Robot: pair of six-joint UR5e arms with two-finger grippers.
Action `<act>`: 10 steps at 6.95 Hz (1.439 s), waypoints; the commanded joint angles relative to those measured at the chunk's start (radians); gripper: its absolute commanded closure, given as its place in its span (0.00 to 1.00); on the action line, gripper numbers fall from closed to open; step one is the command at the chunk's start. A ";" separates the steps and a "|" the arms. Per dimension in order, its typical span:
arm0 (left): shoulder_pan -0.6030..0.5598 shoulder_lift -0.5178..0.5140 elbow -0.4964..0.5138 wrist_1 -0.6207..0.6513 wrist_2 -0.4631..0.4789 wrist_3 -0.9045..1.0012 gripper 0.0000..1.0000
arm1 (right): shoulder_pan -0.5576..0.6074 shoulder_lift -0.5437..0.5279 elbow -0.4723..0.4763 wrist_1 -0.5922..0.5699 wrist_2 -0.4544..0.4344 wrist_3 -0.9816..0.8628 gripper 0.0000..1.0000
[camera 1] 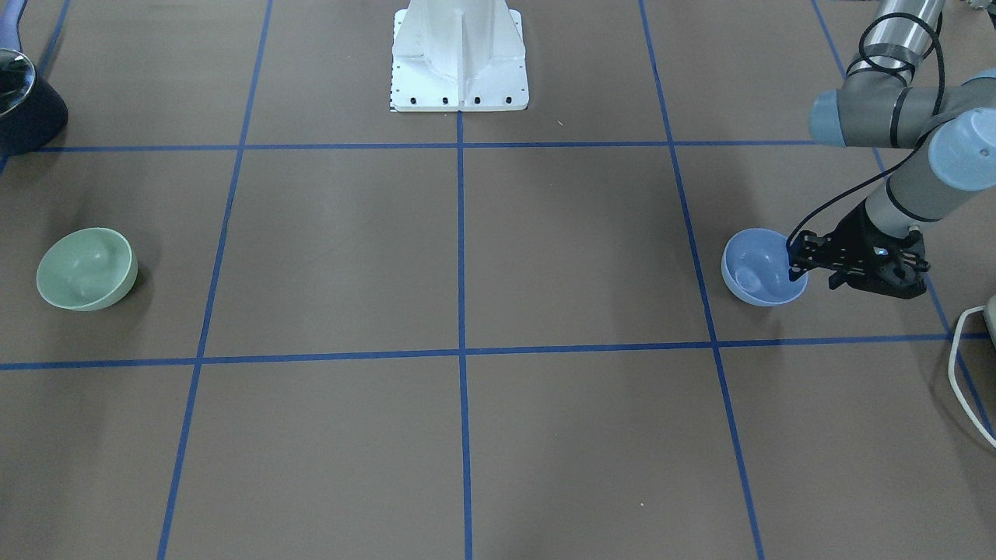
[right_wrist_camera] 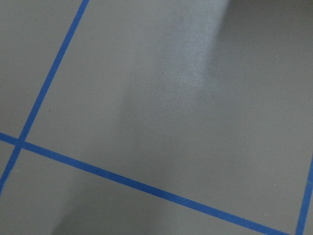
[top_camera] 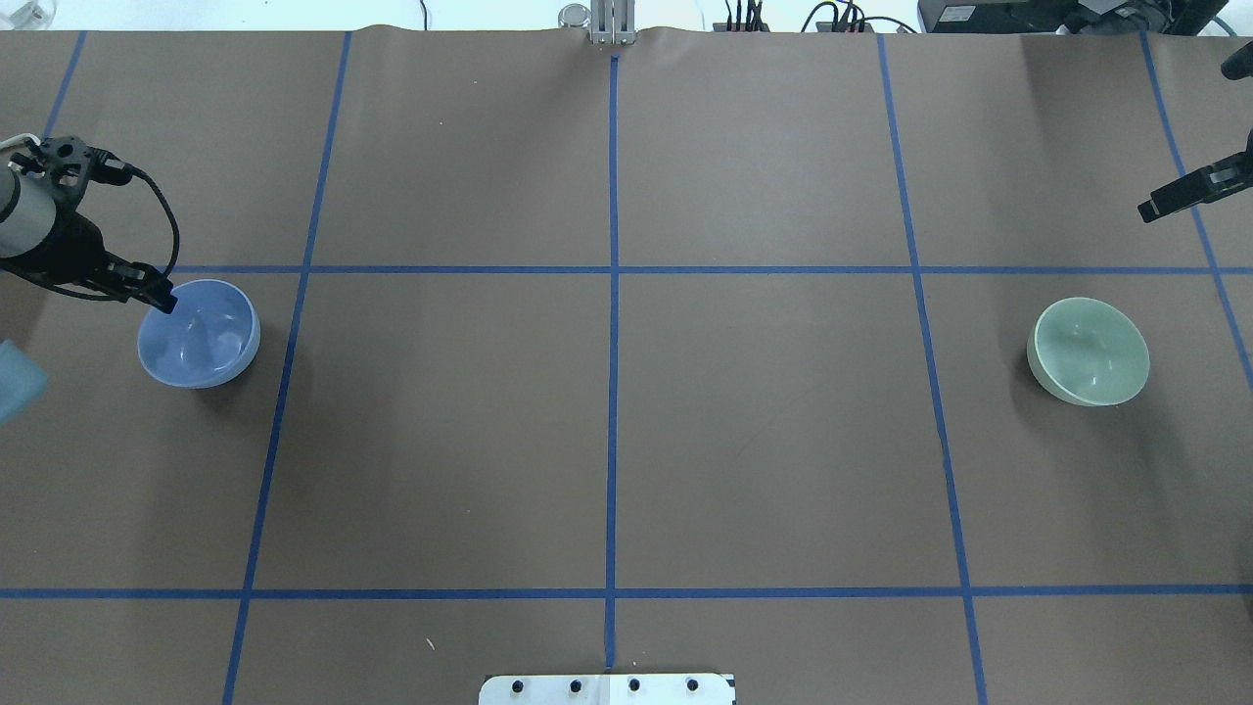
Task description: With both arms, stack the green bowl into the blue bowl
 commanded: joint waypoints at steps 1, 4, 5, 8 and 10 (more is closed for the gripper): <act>0.013 -0.001 0.011 -0.007 0.000 0.004 0.77 | 0.000 0.000 -0.002 0.000 0.000 0.000 0.00; 0.015 -0.003 0.008 -0.007 0.000 0.006 0.78 | -0.003 -0.002 -0.004 0.000 0.000 0.000 0.00; 0.015 -0.003 0.009 -0.007 0.000 0.006 0.78 | -0.002 -0.002 -0.004 0.000 0.000 0.000 0.00; 0.015 -0.010 0.017 -0.005 0.000 0.008 0.77 | -0.002 -0.002 -0.005 0.000 0.000 0.000 0.00; 0.018 -0.010 0.023 -0.007 0.000 0.009 0.77 | -0.003 -0.003 -0.005 0.000 0.000 0.000 0.00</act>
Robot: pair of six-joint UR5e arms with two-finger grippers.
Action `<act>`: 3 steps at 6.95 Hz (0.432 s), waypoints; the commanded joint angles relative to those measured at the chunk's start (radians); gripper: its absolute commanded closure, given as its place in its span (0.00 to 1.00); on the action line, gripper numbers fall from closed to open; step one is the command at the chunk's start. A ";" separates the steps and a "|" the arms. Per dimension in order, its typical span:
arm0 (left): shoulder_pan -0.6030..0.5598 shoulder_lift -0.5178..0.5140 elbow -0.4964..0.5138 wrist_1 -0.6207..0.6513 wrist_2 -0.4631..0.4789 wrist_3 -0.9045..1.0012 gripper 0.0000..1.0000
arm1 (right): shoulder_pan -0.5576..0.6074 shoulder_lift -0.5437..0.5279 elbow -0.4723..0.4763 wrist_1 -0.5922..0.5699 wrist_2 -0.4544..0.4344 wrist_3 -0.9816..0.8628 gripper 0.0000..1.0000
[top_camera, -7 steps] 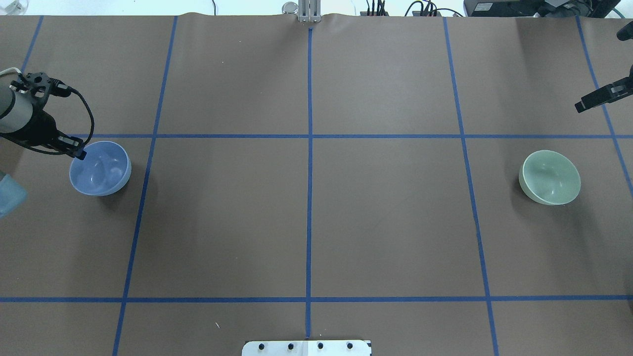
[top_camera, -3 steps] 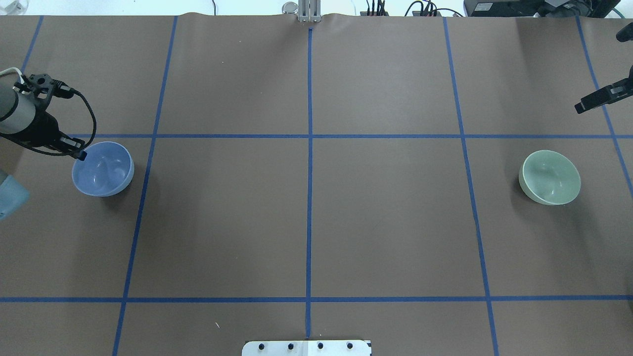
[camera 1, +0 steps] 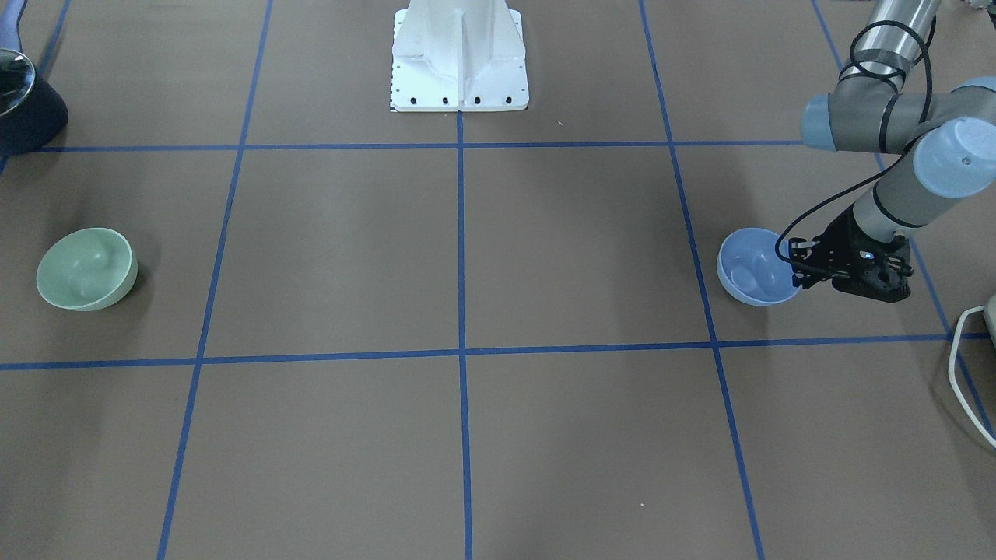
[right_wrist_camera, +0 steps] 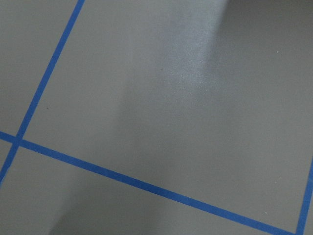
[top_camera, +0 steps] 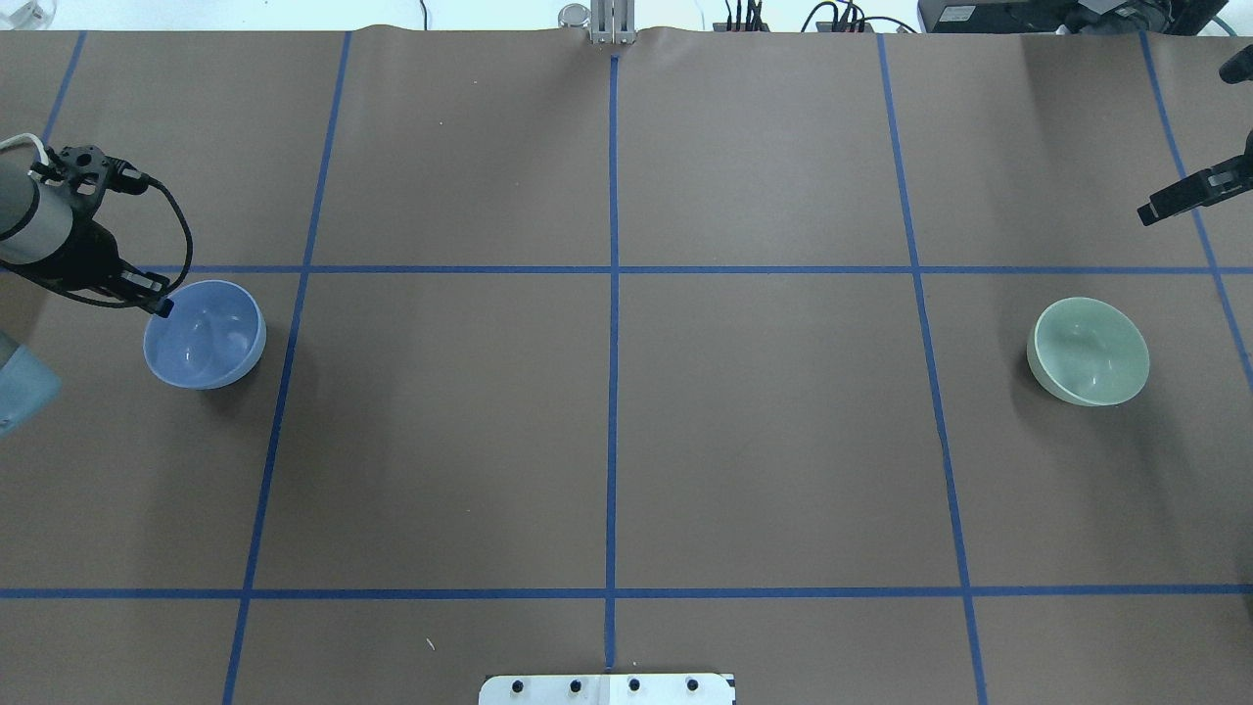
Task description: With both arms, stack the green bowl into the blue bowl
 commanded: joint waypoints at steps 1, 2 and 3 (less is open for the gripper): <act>0.002 0.000 0.002 0.000 0.000 0.000 0.78 | -0.001 -0.001 0.000 0.000 -0.002 0.000 0.00; 0.002 0.000 0.002 0.000 -0.002 0.000 0.87 | -0.001 -0.001 0.000 0.000 -0.002 -0.002 0.00; 0.002 0.000 -0.003 0.000 -0.009 0.000 1.00 | -0.001 -0.001 0.000 0.000 -0.002 0.000 0.00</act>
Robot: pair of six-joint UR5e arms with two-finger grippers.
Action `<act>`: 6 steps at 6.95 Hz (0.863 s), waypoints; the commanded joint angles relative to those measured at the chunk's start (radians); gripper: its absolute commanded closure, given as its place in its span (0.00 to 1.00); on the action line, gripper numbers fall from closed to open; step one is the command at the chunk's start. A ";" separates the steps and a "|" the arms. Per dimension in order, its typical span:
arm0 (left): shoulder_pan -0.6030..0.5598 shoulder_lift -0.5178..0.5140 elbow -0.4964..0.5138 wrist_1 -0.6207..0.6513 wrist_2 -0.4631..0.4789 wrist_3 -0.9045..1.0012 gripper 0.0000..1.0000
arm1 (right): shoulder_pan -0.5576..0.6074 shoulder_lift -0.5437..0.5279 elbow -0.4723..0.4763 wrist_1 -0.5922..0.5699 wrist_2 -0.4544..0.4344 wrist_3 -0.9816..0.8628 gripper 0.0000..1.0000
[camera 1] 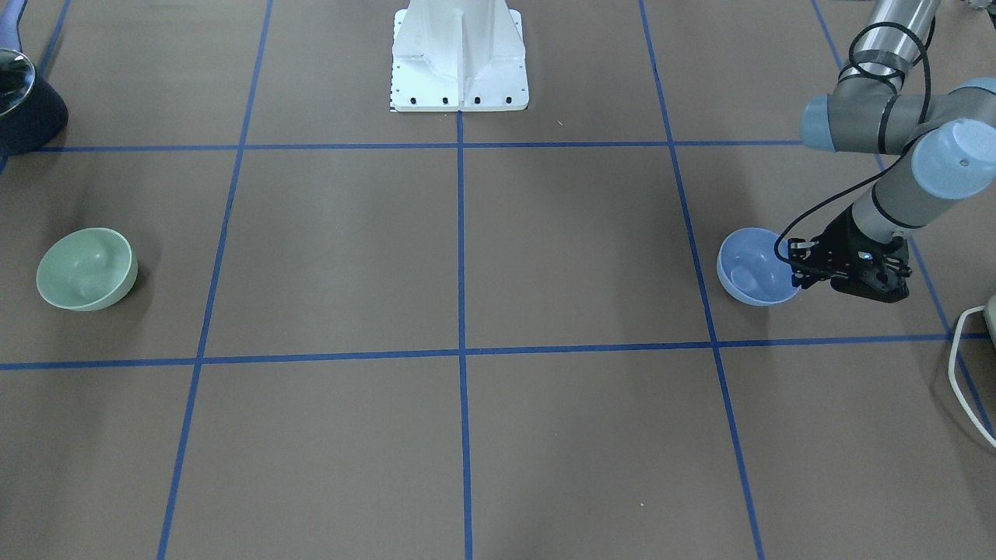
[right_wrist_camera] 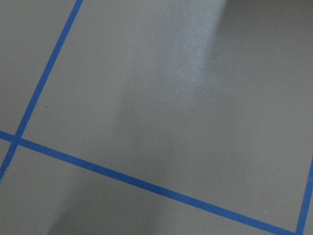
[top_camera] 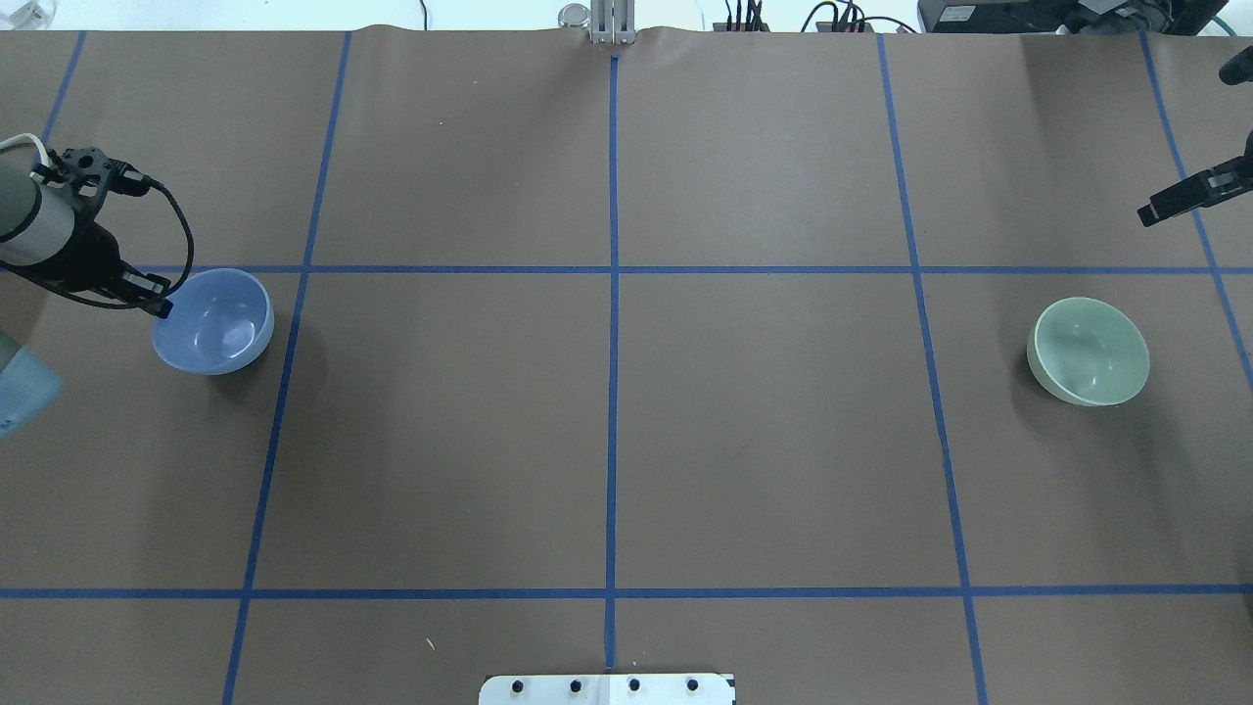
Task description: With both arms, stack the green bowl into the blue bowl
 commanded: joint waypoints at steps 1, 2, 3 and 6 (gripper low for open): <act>0.000 0.000 -0.023 0.002 -0.022 -0.002 1.00 | 0.000 0.000 0.000 0.000 0.000 -0.001 0.00; -0.001 -0.005 -0.049 0.012 -0.114 -0.005 1.00 | 0.000 0.000 0.000 0.000 0.000 -0.001 0.00; -0.004 -0.012 -0.077 0.017 -0.135 -0.043 1.00 | 0.000 0.000 0.000 0.000 0.000 -0.001 0.00; 0.041 -0.257 -0.086 0.156 -0.128 -0.439 1.00 | -0.002 0.000 0.000 0.000 0.000 -0.001 0.00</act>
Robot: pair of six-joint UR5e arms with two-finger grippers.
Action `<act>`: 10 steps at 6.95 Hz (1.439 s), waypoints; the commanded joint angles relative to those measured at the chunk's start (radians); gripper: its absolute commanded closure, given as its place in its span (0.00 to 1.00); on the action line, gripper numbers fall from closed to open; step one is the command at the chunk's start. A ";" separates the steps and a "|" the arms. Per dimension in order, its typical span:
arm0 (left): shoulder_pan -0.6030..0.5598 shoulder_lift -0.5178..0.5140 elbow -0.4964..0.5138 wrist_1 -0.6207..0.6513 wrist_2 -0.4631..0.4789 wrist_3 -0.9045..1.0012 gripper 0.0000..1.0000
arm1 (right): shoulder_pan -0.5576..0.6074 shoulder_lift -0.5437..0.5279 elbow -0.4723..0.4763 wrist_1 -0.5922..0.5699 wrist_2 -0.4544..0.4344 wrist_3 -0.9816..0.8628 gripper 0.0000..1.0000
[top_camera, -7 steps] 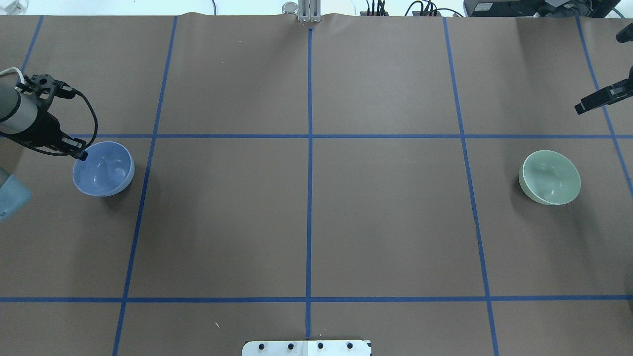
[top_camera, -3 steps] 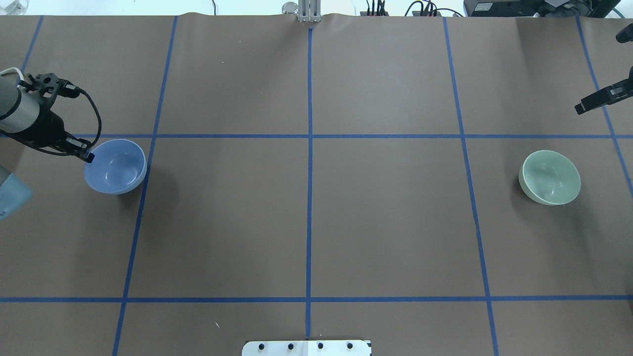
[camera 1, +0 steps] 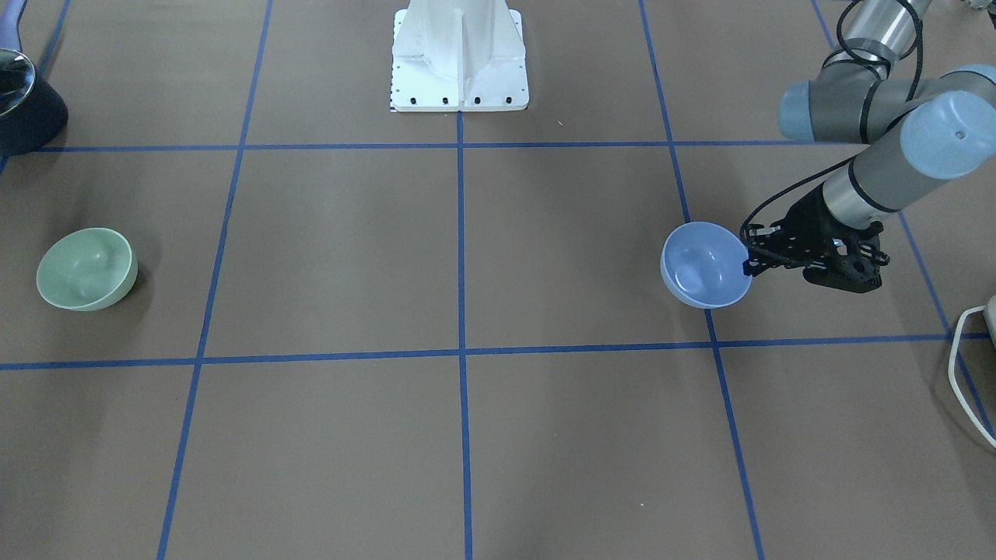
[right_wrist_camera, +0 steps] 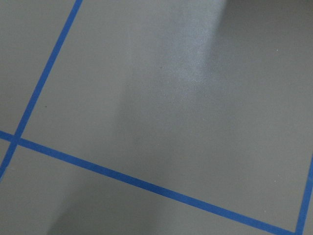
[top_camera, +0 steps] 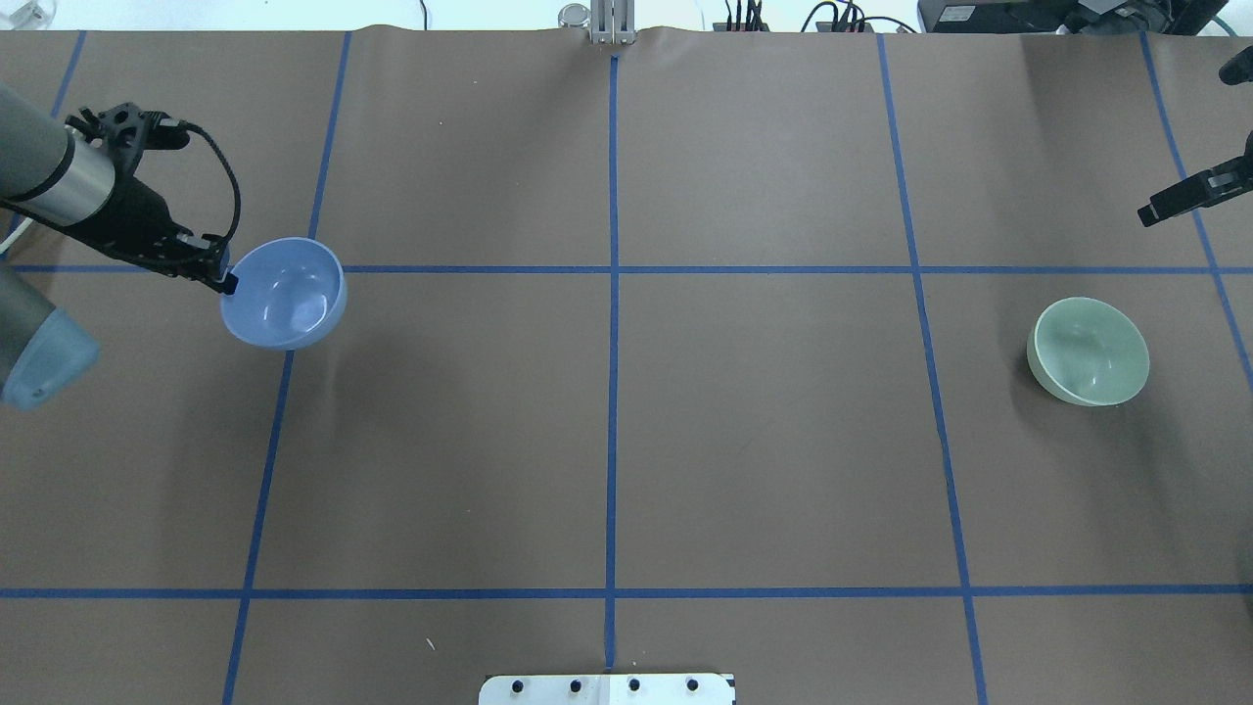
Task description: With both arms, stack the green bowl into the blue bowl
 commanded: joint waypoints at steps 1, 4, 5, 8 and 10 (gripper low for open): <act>0.109 -0.190 -0.002 0.152 0.048 -0.203 1.00 | -0.003 0.000 0.000 0.000 -0.001 0.000 0.00; 0.330 -0.387 0.073 0.162 0.260 -0.466 1.00 | -0.004 -0.003 0.000 0.002 -0.001 0.000 0.00; 0.385 -0.431 0.125 0.162 0.338 -0.491 1.00 | -0.004 0.000 -0.001 0.000 -0.001 0.001 0.00; 0.427 -0.433 0.130 0.160 0.397 -0.491 1.00 | -0.006 0.000 -0.002 0.000 -0.001 0.001 0.00; 0.435 -0.433 0.130 0.160 0.402 -0.488 1.00 | -0.004 0.000 -0.002 0.000 -0.001 0.001 0.00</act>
